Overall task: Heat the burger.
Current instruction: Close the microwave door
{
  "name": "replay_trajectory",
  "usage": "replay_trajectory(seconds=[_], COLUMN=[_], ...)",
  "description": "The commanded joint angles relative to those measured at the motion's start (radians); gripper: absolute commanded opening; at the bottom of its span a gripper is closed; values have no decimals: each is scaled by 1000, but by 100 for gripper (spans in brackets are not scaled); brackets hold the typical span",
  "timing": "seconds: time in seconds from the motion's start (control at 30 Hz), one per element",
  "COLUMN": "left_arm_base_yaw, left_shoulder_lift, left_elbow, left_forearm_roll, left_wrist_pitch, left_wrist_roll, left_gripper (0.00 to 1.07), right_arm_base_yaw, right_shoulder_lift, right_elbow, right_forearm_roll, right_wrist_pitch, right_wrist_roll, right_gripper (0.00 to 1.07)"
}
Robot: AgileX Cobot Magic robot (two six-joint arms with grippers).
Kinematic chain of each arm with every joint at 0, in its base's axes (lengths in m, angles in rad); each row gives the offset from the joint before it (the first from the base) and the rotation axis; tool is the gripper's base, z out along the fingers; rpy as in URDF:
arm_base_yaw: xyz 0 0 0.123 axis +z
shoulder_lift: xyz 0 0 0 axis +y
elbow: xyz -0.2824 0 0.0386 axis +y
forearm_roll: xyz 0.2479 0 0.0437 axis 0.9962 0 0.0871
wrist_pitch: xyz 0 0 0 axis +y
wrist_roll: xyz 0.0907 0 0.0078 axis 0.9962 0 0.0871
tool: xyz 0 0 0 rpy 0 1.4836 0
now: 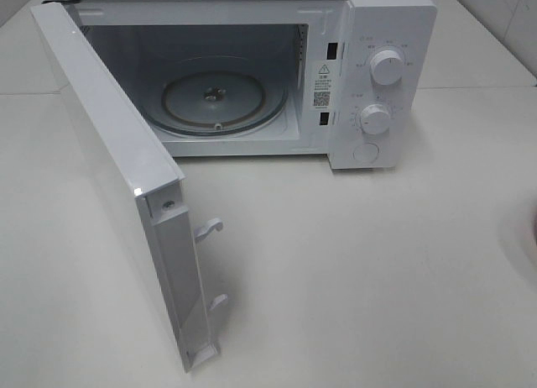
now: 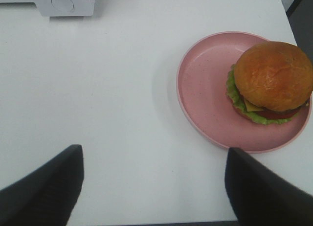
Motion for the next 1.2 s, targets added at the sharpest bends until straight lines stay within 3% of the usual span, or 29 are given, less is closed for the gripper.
replay_trajectory(seconds=[0.03,0.2,0.57,1.2], left_arm_base_yaw=[1,1,1,1], left_shoulder_lift=[-17,-17,-17,-19], left_elbow=[1,1,1,1], left_forearm_roll=[-8,-8,-8,-8], left_wrist_pitch=[-7,-7,-7,-7], left_wrist_roll=[-3,-3,-3,-3], left_gripper=[103,103,103,103], right_arm_base_yaw=[-3,-3,-3,-3], right_shoulder_lift=[-77,-231,-429,-424], right_elbow=[44,92,95,96], right_forearm_roll=[18,46,46,45], right_wrist_pitch=[2,-8,-8,-8], right_wrist_roll=[-9,-28,-28,-28], right_gripper=[77,76,76,76])
